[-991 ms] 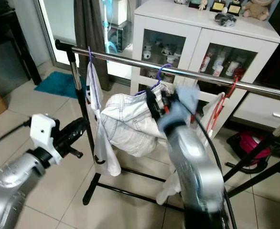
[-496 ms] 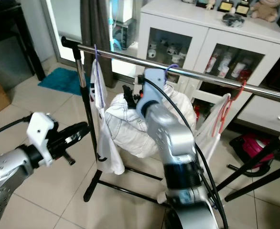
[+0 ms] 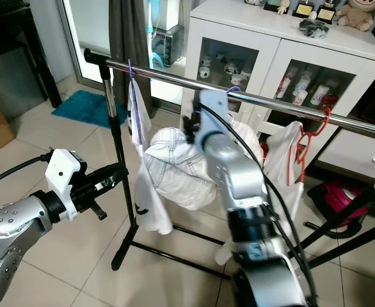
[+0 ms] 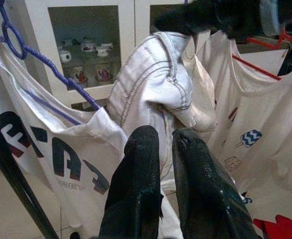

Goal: Hang hanger

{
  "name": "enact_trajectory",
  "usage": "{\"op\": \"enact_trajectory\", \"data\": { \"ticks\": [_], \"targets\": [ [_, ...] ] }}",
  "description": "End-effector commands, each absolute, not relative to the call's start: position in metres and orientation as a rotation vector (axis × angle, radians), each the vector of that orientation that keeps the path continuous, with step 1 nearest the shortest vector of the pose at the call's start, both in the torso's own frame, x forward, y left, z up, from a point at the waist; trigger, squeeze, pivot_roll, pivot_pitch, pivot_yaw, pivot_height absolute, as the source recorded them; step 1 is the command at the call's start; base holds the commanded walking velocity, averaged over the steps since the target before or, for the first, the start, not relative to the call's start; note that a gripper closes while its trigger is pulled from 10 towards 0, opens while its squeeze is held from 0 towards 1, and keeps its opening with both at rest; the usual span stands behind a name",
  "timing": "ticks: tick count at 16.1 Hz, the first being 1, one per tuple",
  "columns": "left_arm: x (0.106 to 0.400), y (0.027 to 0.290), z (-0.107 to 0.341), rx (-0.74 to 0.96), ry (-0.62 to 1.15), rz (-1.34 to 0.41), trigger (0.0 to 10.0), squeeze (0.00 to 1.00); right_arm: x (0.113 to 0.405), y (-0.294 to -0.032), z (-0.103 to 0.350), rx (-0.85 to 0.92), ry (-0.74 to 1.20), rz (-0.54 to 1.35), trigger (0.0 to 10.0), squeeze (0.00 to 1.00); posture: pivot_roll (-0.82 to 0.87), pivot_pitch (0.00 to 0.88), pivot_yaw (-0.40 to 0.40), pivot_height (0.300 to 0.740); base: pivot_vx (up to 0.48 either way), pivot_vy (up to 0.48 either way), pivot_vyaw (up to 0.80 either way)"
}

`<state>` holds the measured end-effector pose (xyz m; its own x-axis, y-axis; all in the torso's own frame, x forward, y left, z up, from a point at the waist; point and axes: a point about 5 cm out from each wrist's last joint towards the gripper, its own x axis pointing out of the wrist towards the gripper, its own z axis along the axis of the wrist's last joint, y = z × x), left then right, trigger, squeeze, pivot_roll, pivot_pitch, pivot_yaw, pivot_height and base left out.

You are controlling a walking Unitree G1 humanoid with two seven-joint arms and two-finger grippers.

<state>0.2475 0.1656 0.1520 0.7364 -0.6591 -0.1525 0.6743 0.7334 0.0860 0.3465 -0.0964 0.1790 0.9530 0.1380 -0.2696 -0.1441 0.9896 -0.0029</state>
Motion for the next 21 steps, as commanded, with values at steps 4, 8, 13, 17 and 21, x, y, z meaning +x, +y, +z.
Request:
{"op": "enact_trajectory", "data": {
  "ticks": [4,8,13,17,21],
  "targets": [
    [0.256,0.168,0.158,0.169,0.092,-0.757,10.0,0.00,0.336,-0.130,0.172,-0.105,0.311,0.098,10.0,0.00,-0.05,0.000,-0.064,0.740,0.000,0.000,0.00],
    [0.260,0.167,0.160,0.176,0.080,-0.756,10.0,0.00,0.338,-0.159,0.176,-0.148,0.307,0.036,10.0,0.00,-0.06,0.000,-0.063,0.740,0.000,0.000,0.00],
    [0.265,0.167,0.161,0.188,0.068,-0.763,10.0,0.00,0.351,-0.159,0.196,-0.112,0.228,0.153,10.0,0.00,-0.06,0.000,-0.062,0.740,0.000,0.000,0.00],
    [0.267,0.166,0.160,0.191,0.062,-0.763,10.0,0.00,0.355,-0.135,0.210,-0.101,0.184,0.286,10.0,0.00,-0.06,0.000,-0.077,0.740,0.000,0.000,0.00],
    [0.267,0.164,0.159,0.190,0.055,-0.762,10.0,0.00,0.356,-0.131,0.198,-0.127,0.270,0.310,10.0,0.00,-0.05,0.000,-0.084,0.740,0.000,0.000,0.00]
  ]
}}
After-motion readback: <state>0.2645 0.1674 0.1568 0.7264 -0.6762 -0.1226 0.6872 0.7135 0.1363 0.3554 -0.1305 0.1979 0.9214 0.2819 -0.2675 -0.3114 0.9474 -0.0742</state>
